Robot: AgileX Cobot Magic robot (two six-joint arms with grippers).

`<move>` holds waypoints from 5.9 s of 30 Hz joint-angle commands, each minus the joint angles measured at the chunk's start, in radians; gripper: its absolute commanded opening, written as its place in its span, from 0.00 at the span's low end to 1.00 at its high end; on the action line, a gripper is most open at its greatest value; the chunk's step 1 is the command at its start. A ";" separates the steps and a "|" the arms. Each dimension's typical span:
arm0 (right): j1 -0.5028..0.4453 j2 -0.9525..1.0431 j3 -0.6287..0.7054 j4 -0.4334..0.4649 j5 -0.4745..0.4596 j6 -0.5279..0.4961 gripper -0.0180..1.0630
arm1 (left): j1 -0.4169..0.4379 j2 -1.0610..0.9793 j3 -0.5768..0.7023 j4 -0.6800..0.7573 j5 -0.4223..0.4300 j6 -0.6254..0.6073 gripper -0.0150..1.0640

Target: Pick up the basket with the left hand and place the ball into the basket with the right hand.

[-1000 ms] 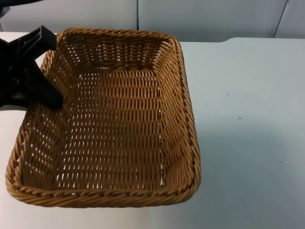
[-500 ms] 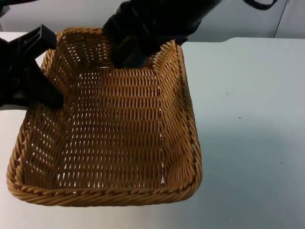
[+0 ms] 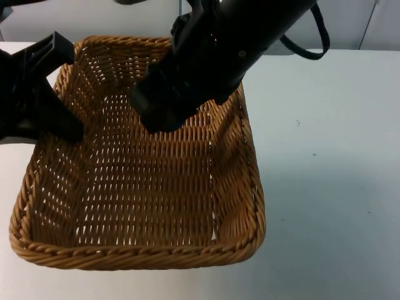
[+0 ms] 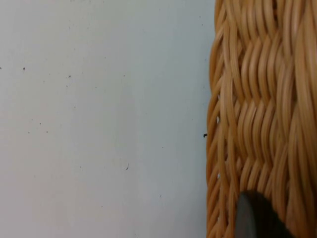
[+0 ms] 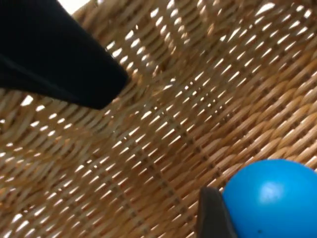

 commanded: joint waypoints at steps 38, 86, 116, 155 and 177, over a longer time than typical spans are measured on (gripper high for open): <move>0.004 0.072 -0.005 0.011 -0.033 -0.005 0.57 | -0.001 -0.013 -0.002 -0.037 -0.001 0.000 0.01; 0.002 -0.259 -0.005 -0.051 0.047 -0.006 0.68 | -0.001 0.160 -0.002 -0.039 -0.165 0.078 0.01; 0.002 -0.259 -0.005 -0.053 0.058 -0.006 0.68 | -0.001 0.258 -0.002 -0.031 -0.306 0.110 0.22; 0.002 -0.463 -0.005 -0.148 0.091 -0.007 0.74 | -0.001 -0.294 -0.021 0.123 -0.182 0.133 0.62; 0.002 -0.743 0.283 -0.182 0.039 0.019 0.73 | -0.001 -0.707 -0.020 0.230 -0.009 0.129 0.62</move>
